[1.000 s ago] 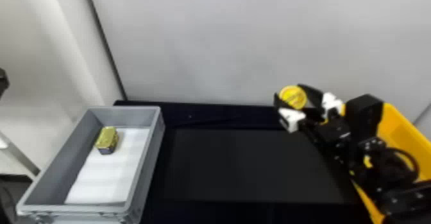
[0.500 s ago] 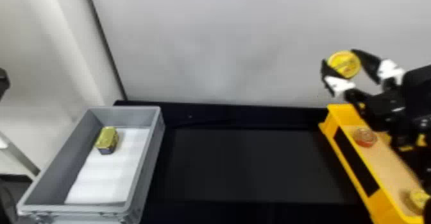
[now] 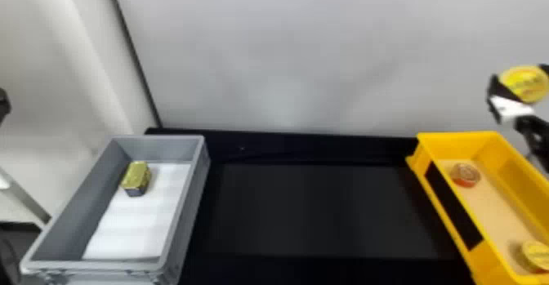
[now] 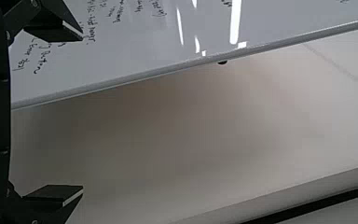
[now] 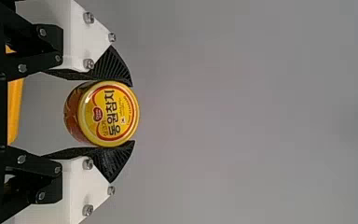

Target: Pick up the round yellow can and place it in the yellow rectangular box

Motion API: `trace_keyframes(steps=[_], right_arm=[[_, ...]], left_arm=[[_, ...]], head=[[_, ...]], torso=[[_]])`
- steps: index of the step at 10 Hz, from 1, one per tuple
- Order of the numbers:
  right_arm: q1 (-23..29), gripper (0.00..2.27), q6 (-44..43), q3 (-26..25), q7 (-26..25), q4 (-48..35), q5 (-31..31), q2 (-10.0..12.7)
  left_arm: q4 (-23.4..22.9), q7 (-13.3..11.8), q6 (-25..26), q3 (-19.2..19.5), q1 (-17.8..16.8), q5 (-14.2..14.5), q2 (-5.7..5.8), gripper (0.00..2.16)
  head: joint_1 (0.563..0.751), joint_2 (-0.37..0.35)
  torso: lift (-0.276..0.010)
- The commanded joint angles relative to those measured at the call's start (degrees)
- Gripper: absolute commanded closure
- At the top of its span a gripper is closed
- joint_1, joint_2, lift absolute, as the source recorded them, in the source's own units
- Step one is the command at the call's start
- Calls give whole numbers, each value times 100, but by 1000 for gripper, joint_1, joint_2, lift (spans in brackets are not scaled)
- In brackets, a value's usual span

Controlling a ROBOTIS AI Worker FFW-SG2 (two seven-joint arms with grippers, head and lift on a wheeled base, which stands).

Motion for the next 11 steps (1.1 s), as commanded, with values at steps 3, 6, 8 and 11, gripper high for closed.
trace_keyframes(steps=[3,6,8,11], right_arm=[[409,615,170,-1322,-176,194,-251,438],[471,615,311,-1577,-194,871,-295,429],[207,615,284,-1340,-185,1583,-242,359],[-329,615,197,-1041,-132,2506,-110,297]], left_arm=[[-26,-8,0,48,14,0,-15,125],[-43,-35,0,48,6,-9,-15,124],[-43,-43,0,4,-3,-26,-15,124],[-43,-43,9,-5,-3,-26,-15,125]], head=[[694,14],[694,14],[694,14],[694,14]], torso=[[-90],[-90],[-90],[-90]])
